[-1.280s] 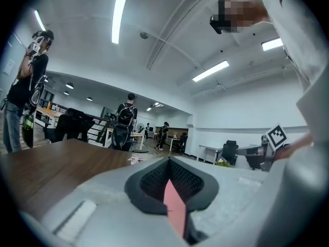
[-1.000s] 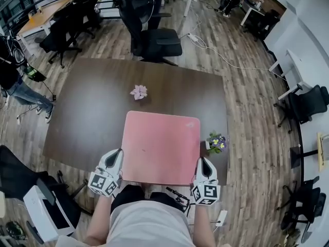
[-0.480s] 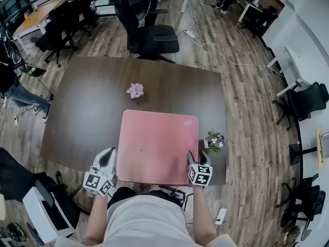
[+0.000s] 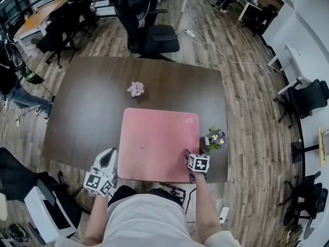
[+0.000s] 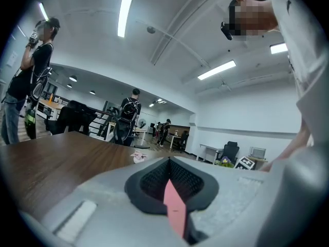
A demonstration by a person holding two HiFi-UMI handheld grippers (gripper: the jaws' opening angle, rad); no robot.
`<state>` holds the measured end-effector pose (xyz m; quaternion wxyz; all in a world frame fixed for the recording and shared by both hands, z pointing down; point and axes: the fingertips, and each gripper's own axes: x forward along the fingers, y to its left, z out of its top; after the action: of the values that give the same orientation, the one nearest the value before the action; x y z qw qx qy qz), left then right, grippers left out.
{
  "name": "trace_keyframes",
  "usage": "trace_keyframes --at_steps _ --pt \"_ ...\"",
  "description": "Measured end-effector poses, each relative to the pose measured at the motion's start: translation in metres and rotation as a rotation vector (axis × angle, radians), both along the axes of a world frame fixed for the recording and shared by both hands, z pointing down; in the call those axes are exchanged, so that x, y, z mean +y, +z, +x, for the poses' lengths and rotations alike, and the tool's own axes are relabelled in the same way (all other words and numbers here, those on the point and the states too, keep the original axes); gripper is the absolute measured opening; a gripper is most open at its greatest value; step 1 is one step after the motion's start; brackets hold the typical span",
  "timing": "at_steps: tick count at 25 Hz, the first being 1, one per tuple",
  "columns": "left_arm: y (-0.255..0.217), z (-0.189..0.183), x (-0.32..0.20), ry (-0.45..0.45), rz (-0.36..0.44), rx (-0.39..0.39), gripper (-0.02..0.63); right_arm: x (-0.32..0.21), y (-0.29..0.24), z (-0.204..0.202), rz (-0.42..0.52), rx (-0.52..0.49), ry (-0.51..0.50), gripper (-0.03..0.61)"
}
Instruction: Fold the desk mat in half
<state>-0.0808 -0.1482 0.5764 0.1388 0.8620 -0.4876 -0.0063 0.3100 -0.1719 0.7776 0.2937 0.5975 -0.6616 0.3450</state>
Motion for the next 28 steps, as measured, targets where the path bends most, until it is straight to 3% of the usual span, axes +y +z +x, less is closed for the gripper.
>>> trace_keyframes --at_steps 5,11,14,21,28 --pt "0.003 -0.001 0.009 -0.004 -0.01 0.012 0.003 0.0 -0.003 -0.001 0.001 -0.001 -0.019 0.32" --pt "0.003 -0.003 0.014 -0.002 -0.008 0.017 0.003 -0.002 -0.005 -0.018 -0.008 -0.102 -0.111 0.118" --pt "0.004 -0.001 0.015 -0.001 -0.006 0.019 0.003 -0.002 -0.015 -0.026 0.034 -0.108 -0.15 0.053" --pt "0.004 -0.002 0.016 -0.019 -0.011 0.021 0.003 0.001 -0.08 -0.059 0.112 -0.145 -0.194 0.039" --pt "0.006 -0.015 0.023 -0.068 -0.021 0.008 0.003 -0.002 -0.137 -0.131 0.13 -0.265 -0.27 0.038"
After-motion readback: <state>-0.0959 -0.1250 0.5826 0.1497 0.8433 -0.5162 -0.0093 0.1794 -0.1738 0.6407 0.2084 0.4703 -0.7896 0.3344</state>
